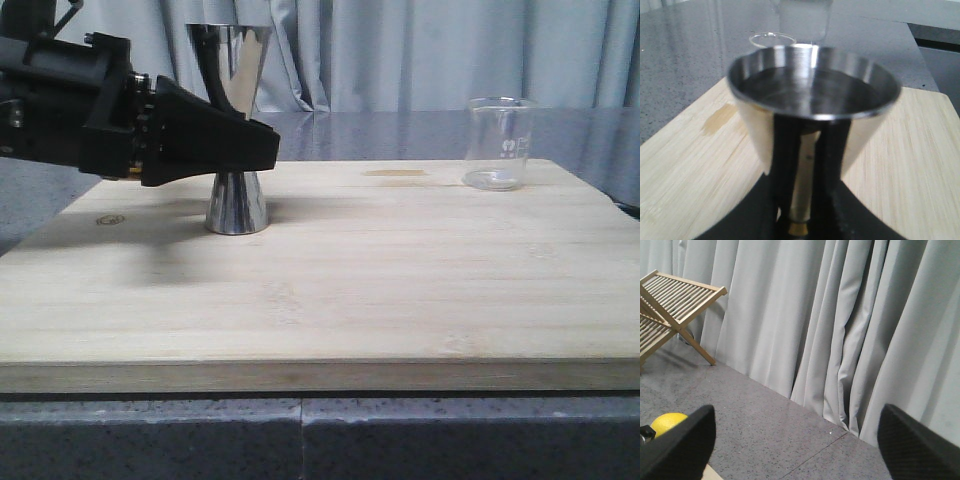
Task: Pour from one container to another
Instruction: 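Lower the filled jigger onto the board with the left gripper, then open the left gripper and withdraw it from the jigger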
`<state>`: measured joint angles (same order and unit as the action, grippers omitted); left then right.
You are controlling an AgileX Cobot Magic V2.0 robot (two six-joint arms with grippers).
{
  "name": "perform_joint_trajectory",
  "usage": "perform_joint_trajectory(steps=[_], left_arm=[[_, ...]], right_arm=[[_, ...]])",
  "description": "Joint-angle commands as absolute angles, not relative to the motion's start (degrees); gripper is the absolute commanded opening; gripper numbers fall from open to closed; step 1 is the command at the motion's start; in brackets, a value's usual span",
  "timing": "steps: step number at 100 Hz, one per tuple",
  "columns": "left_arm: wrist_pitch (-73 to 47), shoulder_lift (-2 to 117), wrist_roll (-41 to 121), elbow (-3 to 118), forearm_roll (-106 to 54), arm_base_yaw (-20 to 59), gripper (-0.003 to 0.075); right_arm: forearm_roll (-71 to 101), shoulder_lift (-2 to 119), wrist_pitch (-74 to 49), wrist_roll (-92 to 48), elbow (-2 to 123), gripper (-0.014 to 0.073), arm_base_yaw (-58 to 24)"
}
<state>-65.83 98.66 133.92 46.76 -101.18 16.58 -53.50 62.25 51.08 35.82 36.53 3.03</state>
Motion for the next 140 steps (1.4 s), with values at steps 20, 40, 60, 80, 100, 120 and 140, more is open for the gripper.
perform_joint_trajectory(steps=[20, 40, 60, 80, 100, 120, 140], left_arm=[[-72.6, 95.7, 134.1, 46.7, -106.0, 16.5, -0.0019], [-72.5, 95.7, 134.1, 46.7, -105.3, 16.5, -0.0019], [-71.1, 95.7, 134.1, 46.7, -103.5, 16.5, -0.0018], [-70.5, 95.7, 134.1, 46.7, -103.4, 16.5, -0.0018], [-70.3, 95.7, 134.1, 46.7, -103.4, 16.5, -0.0017], [-70.3, 95.7, 134.1, 46.7, -103.4, 16.5, 0.0045], [-70.3, 95.7, 134.1, 46.7, -103.4, 16.5, 0.0206]], right_arm=[[-51.3, 60.9, 53.4, 35.6, 37.7, 0.0575, 3.2], [-51.3, 60.9, 53.4, 36.1, 37.7, 0.0575, 3.2], [-51.3, 60.9, 53.4, 36.2, 37.7, 0.0575, 3.2], [-51.3, 60.9, 53.4, 36.8, 37.7, 0.0575, 3.2], [-51.3, 60.9, 53.4, 36.8, 37.7, 0.0575, 3.2], [-51.3, 60.9, 53.4, 36.8, 37.7, 0.0575, 3.2], [-51.3, 60.9, 53.4, 36.8, 37.7, 0.0575, 3.2]])
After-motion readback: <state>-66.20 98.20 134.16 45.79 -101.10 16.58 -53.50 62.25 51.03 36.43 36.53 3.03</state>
